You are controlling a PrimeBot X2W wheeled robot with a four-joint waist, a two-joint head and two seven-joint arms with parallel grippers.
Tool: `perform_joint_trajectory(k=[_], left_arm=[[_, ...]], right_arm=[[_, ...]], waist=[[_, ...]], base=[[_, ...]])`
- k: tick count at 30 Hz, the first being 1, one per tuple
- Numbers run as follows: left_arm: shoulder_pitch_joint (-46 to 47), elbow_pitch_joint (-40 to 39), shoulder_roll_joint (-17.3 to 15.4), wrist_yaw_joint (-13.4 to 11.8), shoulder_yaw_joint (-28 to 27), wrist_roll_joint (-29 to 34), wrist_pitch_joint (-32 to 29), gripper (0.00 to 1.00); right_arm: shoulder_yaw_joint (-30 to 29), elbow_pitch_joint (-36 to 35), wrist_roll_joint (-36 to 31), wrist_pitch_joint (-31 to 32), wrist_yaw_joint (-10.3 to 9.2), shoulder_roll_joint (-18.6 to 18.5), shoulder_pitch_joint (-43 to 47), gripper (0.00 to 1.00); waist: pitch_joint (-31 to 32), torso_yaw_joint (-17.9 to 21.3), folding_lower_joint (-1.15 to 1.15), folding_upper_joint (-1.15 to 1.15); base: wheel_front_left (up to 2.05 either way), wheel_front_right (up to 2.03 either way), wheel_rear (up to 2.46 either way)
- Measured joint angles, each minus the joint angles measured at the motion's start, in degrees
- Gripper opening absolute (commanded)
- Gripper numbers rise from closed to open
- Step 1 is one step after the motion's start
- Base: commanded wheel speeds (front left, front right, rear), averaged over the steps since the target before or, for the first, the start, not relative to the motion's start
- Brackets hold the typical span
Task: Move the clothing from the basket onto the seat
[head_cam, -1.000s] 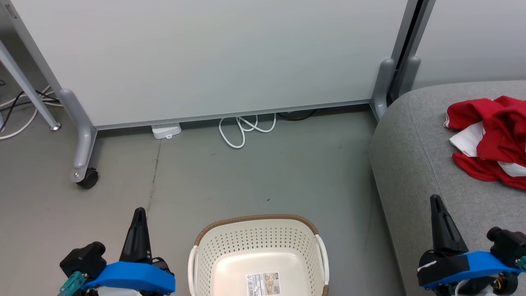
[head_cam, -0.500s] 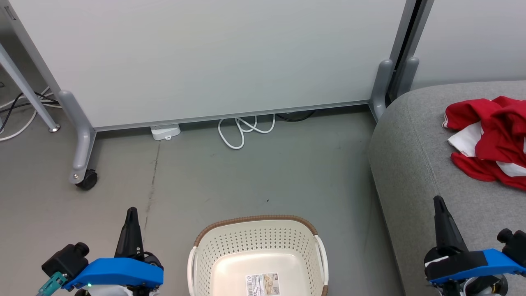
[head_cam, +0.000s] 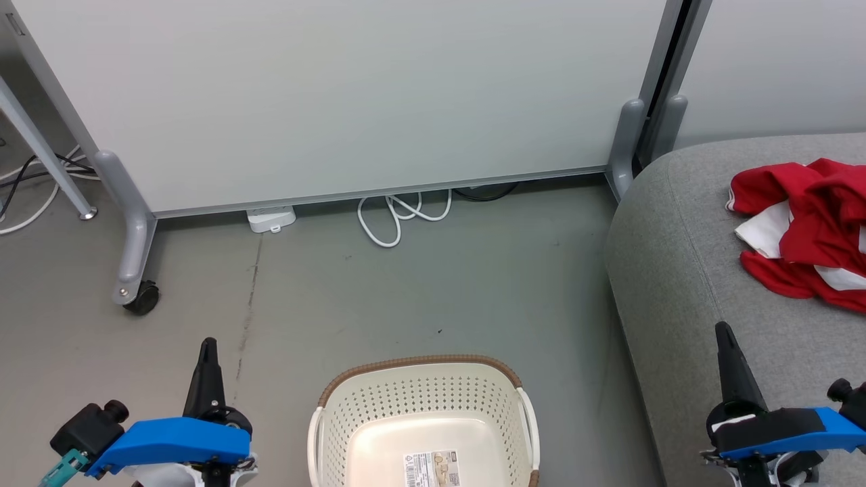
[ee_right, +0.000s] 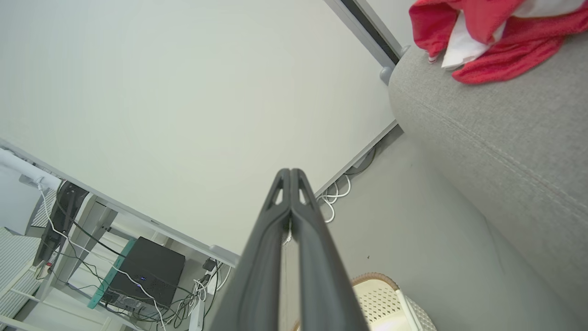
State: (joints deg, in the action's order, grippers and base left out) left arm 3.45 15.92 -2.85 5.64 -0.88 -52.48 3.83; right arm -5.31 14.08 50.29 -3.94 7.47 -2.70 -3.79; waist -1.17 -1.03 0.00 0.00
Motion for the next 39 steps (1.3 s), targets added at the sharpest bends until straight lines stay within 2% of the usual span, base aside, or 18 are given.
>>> perform_joint_trajectory(k=[18,39], left_arm=[[0.6,-0.5,0.0,0.5,-1.6,-11.5,-3.0,0.0],[1.4,-1.0,0.0,0.9,-3.1,-22.3,-5.8,0.0]], right_arm=[[-0.4,0.0,12.2,3.0,0.0,0.0,-0.6,0.0],[-0.7,0.0,23.5,5.9,-0.01,0.0,-1.3,0.0]], waist=[[0.2,0.2,0.0,0.0],[0.5,0.5,0.0,0.0]], base=[[0.0,0.0,0.0],[0.0,0.0,0.0]])
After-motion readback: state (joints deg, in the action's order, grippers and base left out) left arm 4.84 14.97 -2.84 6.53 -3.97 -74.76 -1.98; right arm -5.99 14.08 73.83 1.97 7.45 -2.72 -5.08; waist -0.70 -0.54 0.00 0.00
